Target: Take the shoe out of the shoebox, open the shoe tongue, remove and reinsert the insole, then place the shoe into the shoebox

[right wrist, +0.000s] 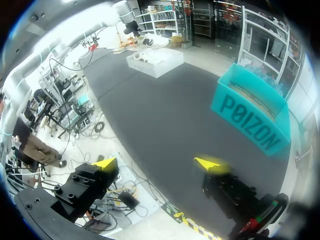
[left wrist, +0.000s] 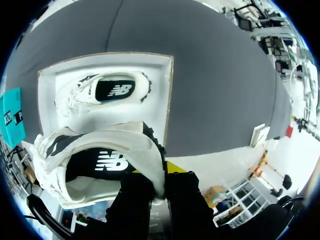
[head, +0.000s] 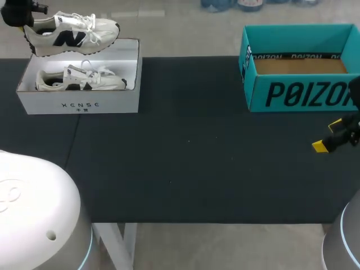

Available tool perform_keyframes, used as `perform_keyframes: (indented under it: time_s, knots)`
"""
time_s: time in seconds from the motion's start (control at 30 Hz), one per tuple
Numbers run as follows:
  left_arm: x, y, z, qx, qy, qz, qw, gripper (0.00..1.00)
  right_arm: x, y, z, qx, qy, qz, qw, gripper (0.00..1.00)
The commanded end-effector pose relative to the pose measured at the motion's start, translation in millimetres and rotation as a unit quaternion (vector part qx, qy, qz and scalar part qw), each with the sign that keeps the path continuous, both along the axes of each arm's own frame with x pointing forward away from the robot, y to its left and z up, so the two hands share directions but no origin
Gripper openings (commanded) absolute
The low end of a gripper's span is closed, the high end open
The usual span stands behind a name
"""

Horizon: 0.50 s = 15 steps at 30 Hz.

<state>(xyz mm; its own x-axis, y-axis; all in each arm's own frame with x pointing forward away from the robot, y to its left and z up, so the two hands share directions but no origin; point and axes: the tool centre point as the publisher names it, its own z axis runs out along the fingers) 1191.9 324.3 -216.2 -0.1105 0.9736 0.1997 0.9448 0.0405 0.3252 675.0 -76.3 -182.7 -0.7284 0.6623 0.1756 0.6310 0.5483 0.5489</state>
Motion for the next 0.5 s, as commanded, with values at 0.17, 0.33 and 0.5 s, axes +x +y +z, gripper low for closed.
perform_keyframes:
  time_s: [0.17,0.33,0.5]
  knots:
    - [38.0,-4,-16,0.001,0.015,0.001,1.000,0.00,-5.1,0,-1,0.000,-0.004,-0.003,1.000,1.00]
    - [36.7,-8,-36,0.001,0.031,-0.002,1.000,0.00,-5.1,0,-1,0.000,-0.004,-0.003,1.000,1.00]
    - [26.1,-12,-55,0.007,0.045,-0.013,0.999,0.00,-5.1,0,-1,0.000,-0.004,-0.003,1.000,1.00]
